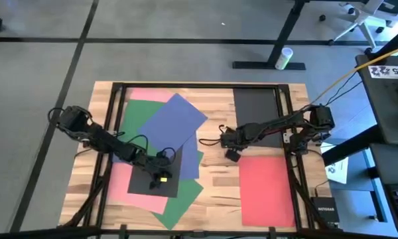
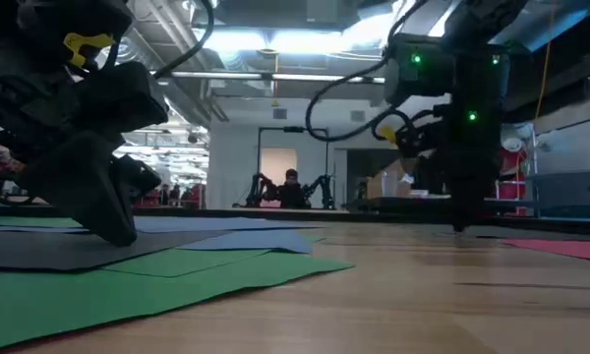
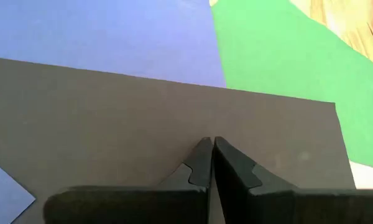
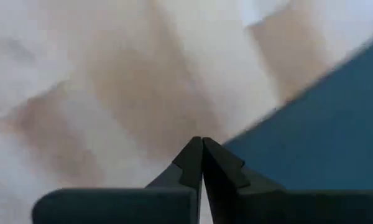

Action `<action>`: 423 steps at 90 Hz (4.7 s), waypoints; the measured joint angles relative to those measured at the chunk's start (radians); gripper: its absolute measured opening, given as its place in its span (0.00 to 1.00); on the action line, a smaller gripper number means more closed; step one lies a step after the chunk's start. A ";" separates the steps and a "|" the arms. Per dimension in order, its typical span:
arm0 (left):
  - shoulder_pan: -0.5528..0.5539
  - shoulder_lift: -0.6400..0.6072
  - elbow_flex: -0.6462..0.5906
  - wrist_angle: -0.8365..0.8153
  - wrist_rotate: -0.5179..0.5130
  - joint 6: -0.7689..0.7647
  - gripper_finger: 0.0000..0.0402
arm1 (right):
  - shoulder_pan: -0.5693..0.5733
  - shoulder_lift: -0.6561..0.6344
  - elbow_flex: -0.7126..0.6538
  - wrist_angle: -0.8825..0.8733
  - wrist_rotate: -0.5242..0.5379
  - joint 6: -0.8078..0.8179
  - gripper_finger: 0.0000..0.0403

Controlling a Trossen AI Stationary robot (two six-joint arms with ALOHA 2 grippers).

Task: Organize paper
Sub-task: Stack the black paper on top of the other black paper on the table

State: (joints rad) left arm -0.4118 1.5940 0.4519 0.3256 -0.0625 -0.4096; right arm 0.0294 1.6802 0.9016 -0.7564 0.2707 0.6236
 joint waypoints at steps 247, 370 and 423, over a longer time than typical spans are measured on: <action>0.000 0.000 0.000 -0.001 0.000 -0.011 0.00 | 0.036 -0.180 -0.264 -0.299 -0.397 0.372 0.00; 0.000 0.000 0.000 -0.001 0.000 -0.013 0.00 | 0.001 -0.229 -0.316 -0.287 -0.135 0.469 0.00; 0.000 0.000 0.000 -0.001 0.000 -0.014 0.00 | 0.001 -0.229 -0.315 -0.292 -0.076 0.474 0.00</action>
State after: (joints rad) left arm -0.4118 1.5940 0.4520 0.3248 -0.0625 -0.4236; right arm 0.0303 1.4509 0.5869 -1.0481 0.1952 1.0972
